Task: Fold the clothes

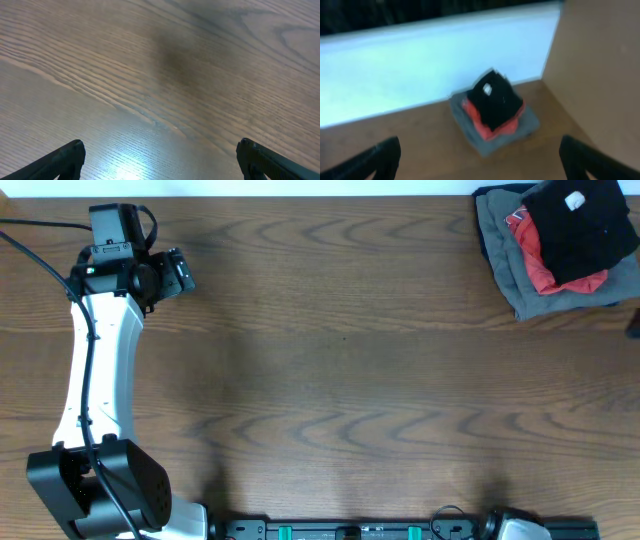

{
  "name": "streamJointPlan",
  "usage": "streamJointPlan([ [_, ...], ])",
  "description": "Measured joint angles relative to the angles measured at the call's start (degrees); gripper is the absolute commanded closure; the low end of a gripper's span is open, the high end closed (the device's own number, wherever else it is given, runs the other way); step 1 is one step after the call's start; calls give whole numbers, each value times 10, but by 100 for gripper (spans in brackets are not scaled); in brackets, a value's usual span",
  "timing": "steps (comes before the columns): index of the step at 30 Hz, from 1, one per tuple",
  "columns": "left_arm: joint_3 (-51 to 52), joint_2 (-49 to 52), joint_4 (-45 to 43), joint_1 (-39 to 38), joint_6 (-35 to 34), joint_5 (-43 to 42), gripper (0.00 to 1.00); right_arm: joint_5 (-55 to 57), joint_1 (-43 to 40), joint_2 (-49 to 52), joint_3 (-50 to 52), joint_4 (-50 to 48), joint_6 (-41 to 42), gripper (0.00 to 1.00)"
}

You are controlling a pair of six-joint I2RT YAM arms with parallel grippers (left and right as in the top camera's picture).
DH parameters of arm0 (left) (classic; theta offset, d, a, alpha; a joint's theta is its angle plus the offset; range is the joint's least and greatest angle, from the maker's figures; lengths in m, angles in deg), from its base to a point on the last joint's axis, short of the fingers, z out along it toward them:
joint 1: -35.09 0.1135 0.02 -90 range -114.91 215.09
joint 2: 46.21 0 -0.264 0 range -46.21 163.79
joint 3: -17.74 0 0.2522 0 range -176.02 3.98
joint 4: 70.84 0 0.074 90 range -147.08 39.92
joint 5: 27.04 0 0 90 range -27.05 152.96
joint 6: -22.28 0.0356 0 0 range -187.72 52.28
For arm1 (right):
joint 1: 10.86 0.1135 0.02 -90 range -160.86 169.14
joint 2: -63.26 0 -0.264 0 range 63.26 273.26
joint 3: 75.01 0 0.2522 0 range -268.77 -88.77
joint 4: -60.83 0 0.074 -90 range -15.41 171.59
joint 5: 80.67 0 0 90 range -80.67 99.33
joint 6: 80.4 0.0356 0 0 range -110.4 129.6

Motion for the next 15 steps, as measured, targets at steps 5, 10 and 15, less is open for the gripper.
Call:
streamJointPlan([
  [5, 0, 0, 0, 0, 0, 0, 2, 3, 41, -140, 299, -203, 5, 1],
  [10, 0, 0, 0, 0, 0, 0, 2, 4, 64, -273, 582, -348, 23, 1],
  [15, 0, 0, 0, 0, 0, 0, 2, 4, 68, -401, 830, -481, 60, 1],
])
